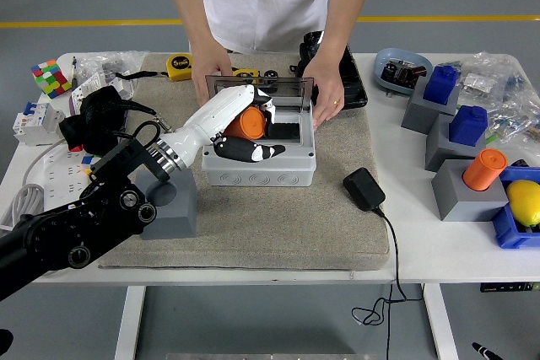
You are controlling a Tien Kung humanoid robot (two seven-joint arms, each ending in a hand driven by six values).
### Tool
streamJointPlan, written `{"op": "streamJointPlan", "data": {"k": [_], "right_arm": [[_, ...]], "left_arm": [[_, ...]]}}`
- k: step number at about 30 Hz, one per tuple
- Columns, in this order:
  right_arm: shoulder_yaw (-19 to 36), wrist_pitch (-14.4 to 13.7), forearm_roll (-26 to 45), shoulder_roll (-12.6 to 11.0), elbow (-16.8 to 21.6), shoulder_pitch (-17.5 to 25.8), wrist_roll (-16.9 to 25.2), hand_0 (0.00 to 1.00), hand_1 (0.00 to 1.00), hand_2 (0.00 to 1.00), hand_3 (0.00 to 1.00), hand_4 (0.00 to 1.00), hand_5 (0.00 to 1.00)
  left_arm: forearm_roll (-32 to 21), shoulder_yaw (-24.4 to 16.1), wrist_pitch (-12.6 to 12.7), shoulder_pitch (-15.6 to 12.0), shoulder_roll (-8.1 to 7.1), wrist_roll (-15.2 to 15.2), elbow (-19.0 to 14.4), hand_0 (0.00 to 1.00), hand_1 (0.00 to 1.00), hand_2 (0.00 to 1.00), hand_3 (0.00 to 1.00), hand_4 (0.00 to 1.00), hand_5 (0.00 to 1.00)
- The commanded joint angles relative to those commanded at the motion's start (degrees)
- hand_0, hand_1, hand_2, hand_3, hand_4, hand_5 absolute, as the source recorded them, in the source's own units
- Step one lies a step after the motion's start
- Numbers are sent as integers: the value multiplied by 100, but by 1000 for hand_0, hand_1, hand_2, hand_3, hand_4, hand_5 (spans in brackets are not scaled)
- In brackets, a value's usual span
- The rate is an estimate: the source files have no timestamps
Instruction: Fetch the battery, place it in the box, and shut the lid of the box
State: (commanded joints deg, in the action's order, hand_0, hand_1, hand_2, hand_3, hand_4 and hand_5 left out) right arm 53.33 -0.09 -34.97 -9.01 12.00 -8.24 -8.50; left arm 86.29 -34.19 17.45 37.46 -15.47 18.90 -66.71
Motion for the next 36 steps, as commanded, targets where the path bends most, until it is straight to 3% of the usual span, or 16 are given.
{"op": "streamJointPlan", "data": {"k": [7,25,36], "right_arm": [[-20,-11,16,9,7,-4,5,652,672,690,580,951,556],[-114,-7,85,23,0,2,6,652,672,690,581,951,557],[-144,-4,100,21,-1,11,6,651,672,690,581,950,556]], "left_arm": [[588,75,259,149,183,-117,428,39,34,148,240,765,2],[1076,336,473,710,846,-1120,1429,39,50,165,264,740,2],[1141,444,637,713,977,-1369,1648,62,103,204,312,787,2]]}}
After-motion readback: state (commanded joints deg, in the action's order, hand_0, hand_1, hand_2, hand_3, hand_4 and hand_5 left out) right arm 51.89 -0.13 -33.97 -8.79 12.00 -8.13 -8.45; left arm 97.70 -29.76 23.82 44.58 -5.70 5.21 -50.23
